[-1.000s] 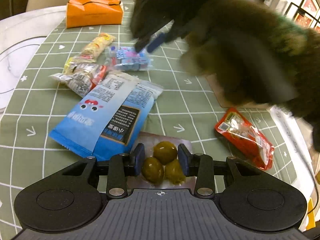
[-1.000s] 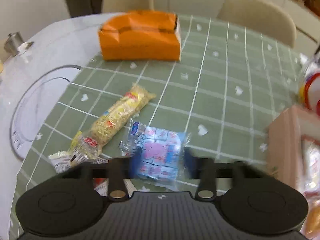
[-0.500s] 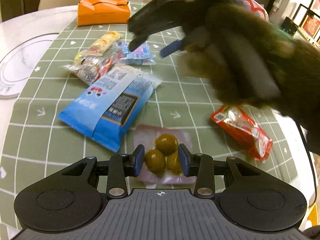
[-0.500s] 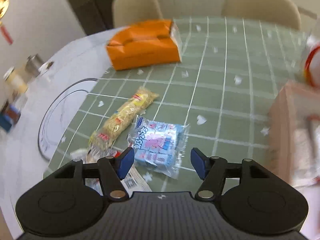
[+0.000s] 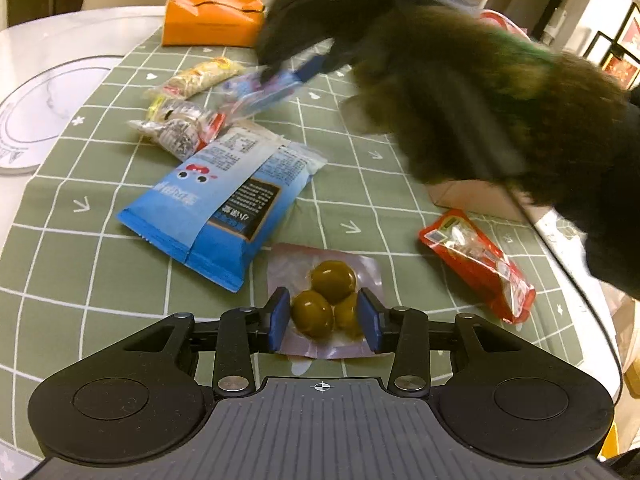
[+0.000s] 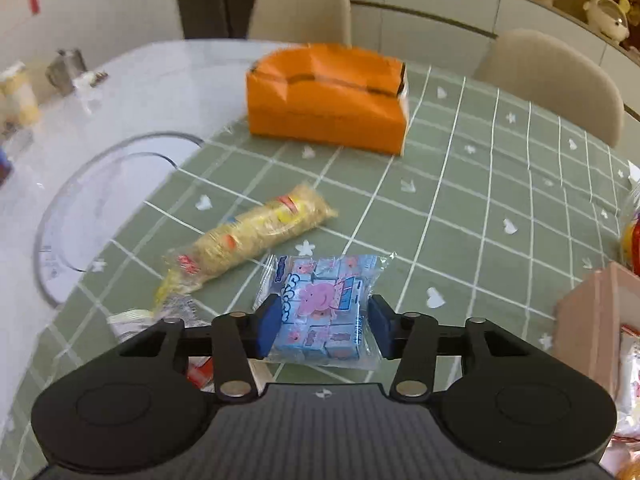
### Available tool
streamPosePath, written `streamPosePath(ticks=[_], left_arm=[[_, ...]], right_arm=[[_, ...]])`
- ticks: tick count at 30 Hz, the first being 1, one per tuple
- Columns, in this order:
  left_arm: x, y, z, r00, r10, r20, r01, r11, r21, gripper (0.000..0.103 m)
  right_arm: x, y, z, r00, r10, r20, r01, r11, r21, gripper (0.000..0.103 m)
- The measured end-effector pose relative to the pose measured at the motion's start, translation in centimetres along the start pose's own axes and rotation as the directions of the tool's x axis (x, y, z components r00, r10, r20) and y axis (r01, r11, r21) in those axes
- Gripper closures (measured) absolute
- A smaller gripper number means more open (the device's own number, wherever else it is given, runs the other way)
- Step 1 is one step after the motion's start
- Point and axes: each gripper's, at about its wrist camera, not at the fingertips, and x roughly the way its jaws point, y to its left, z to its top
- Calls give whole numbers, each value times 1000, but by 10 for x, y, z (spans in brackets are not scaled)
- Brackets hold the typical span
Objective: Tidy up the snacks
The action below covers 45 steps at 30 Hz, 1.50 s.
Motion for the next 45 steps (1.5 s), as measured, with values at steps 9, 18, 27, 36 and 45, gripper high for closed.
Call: streamPosePath(ticks=[9,18,27,36,45], left_arm=[[2,-14,2,1000,22,-20,-21,999,31,59],[-3,-19,-2,1000,8,-24,-7,999,44,59],[-5,-14,1,1000,-29,-8,29,999,13,59],[-8,-23,0,1000,-5,0,5,1000,18,59],[-30,-18,5,999,-31,23,31,999,20,63]], right_arm=[[-72,-23,-32,988,148,36,-145,986,-81,88],[0,-5,-7,991,133,-24,-127,979,157,30],[16,25,-9,1000,7,-10,-8,995,-104,42],[-41,-2,-49,994,96,-51,-103,982,-160,101],[-27,-13,-5,987,153,47,-156,986,52,39]])
